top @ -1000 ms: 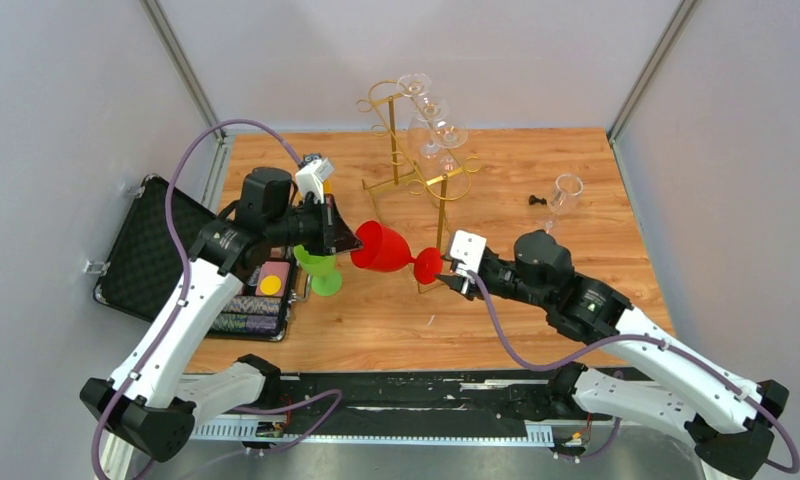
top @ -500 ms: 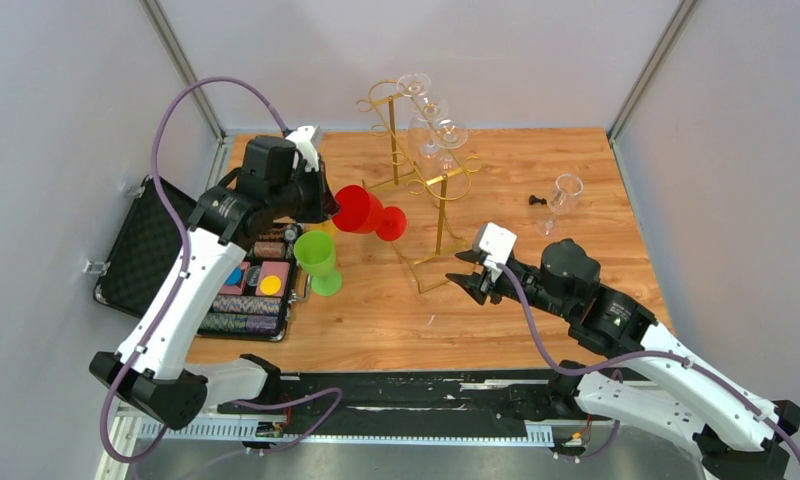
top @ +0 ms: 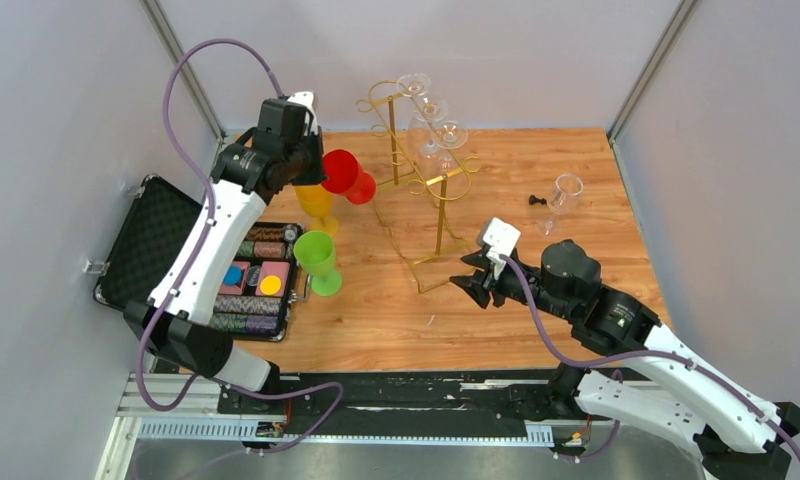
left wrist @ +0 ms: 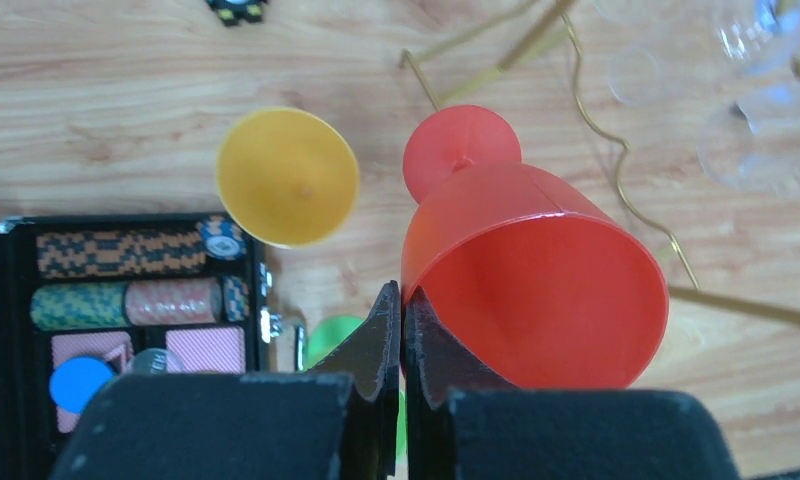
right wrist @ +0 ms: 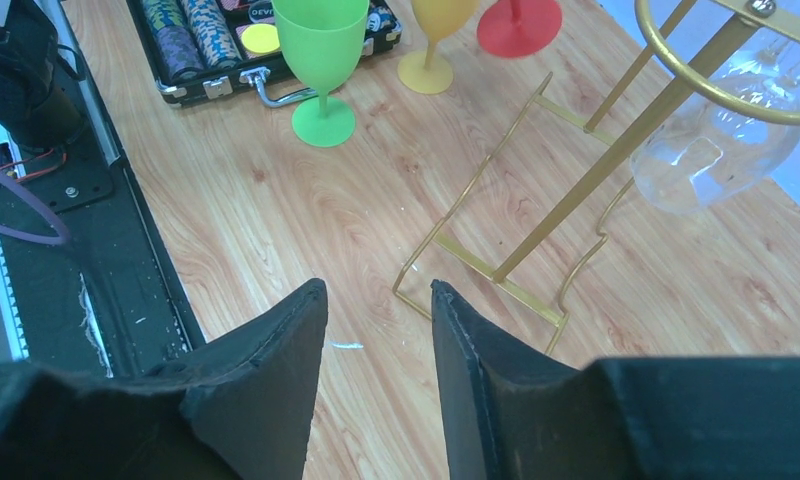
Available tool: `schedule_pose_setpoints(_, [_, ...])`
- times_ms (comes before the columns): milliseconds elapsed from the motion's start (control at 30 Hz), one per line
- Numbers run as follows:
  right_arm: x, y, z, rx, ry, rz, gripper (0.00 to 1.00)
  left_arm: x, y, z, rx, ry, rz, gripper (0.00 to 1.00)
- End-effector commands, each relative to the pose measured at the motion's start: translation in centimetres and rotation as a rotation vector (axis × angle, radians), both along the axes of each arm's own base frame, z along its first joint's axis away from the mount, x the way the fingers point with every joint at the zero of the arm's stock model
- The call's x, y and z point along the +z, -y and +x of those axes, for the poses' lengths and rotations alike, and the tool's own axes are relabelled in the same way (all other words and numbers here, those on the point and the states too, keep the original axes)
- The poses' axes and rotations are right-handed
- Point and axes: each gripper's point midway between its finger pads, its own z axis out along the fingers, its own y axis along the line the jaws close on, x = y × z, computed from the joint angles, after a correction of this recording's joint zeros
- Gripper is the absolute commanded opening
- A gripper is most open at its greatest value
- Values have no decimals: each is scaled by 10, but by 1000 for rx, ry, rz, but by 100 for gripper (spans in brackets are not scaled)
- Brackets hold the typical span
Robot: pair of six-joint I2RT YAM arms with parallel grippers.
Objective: Take the wine glass off the wine glass rack
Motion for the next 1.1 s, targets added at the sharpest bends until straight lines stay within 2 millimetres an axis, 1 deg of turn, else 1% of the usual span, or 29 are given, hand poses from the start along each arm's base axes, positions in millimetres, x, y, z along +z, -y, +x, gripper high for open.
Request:
schedule_pose_setpoints(0, [20,5,-5,-20,-15,53,45,22,-24,33,85,81,33,0])
schedule_pose_setpoints(33, [20,6,-5,-22,-19,56,45,26,-31,38,104,91,28,0])
schedule_pose_setpoints(67, [20,6,-6,-23,-23,56,45,20,-33,45,113,79,31,0])
schedule_pose_setpoints(100, [20,6,-6,-22,-26,54,45,24,-40,51,134,89,26,0])
schedule_pose_setpoints(133, [20,7,-7,-21,-27,54,45,20,-44,56,147,82,27,0])
schedule_pose_setpoints(167, [20,7,-7,-20,-27,54,45,24,-51,62,165,95,20,0])
schedule_pose_setpoints(200, [20,7,-8,-19,-26,55,45,21,-54,67,178,88,15,0])
schedule_pose_setpoints(233, [20,8,-8,-17,-26,56,45,26,-62,72,199,104,6,0])
schedule_pose_setpoints(267, [21,8,-9,-15,-23,58,45,22,-65,78,210,96,6,0])
schedule_pose_setpoints(300, [21,8,-10,-12,-25,58,45,27,-73,82,230,106,4,0])
schedule_pose_setpoints(333, [21,8,-10,-11,-23,58,45,21,-79,88,246,92,9,0])
schedule_pose_setpoints(367, [21,8,-10,-9,-22,59,45,25,-82,91,254,99,6,0])
schedule_pose_setpoints(400, [21,8,-11,-6,-21,58,45,18,-89,96,268,80,9,0])
schedule_pose_setpoints(433, [21,9,-11,-5,-19,57,46,19,-92,99,276,83,7,0])
schedule_pose_setpoints(467, [20,9,-11,-8,-19,54,46,12,-99,103,294,64,12,0])
schedule_pose_setpoints(500, [20,10,-11,-10,-19,52,47,12,-104,105,309,63,17,0])
schedule_pose_setpoints(567, [21,11,-11,-16,-27,50,48,0,-116,112,340,28,30,0])
schedule_pose_setpoints(700, [22,14,-7,-56,-61,40,51,-18,-140,114,394,-36,29,0])
schedule_pose_setpoints(733, [21,14,-7,-61,-72,35,51,-21,-142,113,397,-45,27,0])
schedule_pose_setpoints(833, [19,13,-7,-65,-93,23,51,-31,-162,111,438,-79,25,0])
schedule_pose_setpoints(1067, [18,11,-8,-61,-110,17,53,-56,-187,103,490,-159,84,0])
